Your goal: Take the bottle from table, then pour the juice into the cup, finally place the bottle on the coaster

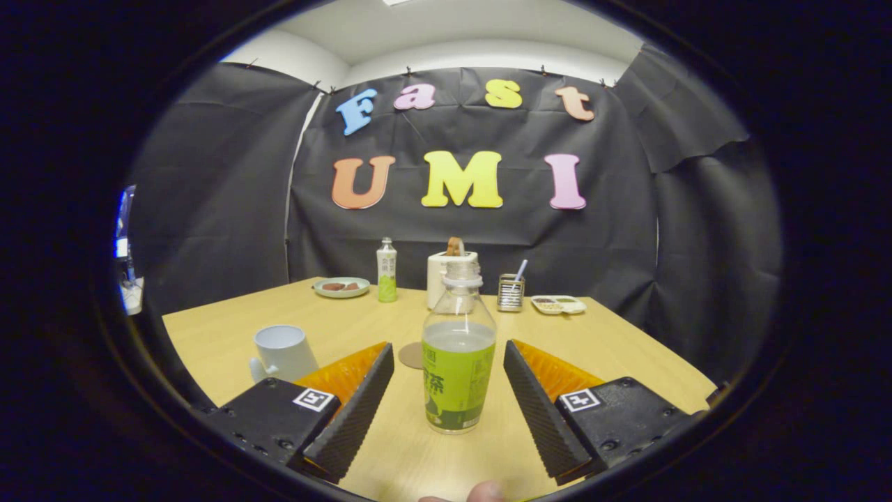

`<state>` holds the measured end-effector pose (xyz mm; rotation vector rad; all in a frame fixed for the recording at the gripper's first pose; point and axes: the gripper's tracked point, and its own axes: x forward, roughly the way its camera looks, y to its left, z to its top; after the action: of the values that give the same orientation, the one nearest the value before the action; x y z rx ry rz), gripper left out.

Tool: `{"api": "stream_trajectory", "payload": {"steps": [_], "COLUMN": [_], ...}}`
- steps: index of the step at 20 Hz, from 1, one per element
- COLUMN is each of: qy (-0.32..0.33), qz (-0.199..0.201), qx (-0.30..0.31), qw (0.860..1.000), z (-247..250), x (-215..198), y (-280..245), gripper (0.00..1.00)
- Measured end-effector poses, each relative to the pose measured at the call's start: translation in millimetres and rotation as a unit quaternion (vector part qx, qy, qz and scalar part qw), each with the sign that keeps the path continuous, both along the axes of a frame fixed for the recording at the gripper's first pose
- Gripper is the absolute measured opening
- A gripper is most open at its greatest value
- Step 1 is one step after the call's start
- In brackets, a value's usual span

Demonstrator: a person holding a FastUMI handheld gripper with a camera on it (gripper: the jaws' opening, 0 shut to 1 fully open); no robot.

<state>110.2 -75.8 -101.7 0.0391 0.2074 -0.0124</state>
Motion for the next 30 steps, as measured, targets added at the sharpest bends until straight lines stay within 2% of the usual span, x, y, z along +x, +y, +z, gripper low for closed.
{"api": "stream_trajectory", "payload": {"steps": [3, 7, 13, 16, 19, 24, 30], "qy": [0.016, 0.040, 0.063, 0.069, 0.068, 0.076, 0.055], "qz": [-0.009, 0.005, 0.001, -0.004, 0.001, 0.028, 0.047], "qx": [0.009, 0.033, 0.044, 0.051, 0.052, 0.064, 0.015], "qw": [1.000, 0.999, 0.997, 0.996, 0.996, 0.995, 0.997], "z": [-18.2, -34.4, -45.7, -48.8, -47.0, -32.5, 11.9], "x": [15.1, 28.9, 43.6, 49.0, 49.1, 40.8, 26.3], "y": [-4.4, 4.5, 7.1, 5.0, 7.0, 13.5, 16.8], "gripper": [1.00, 1.00, 1.00, 0.95, 0.83, 0.79, 0.77]}}
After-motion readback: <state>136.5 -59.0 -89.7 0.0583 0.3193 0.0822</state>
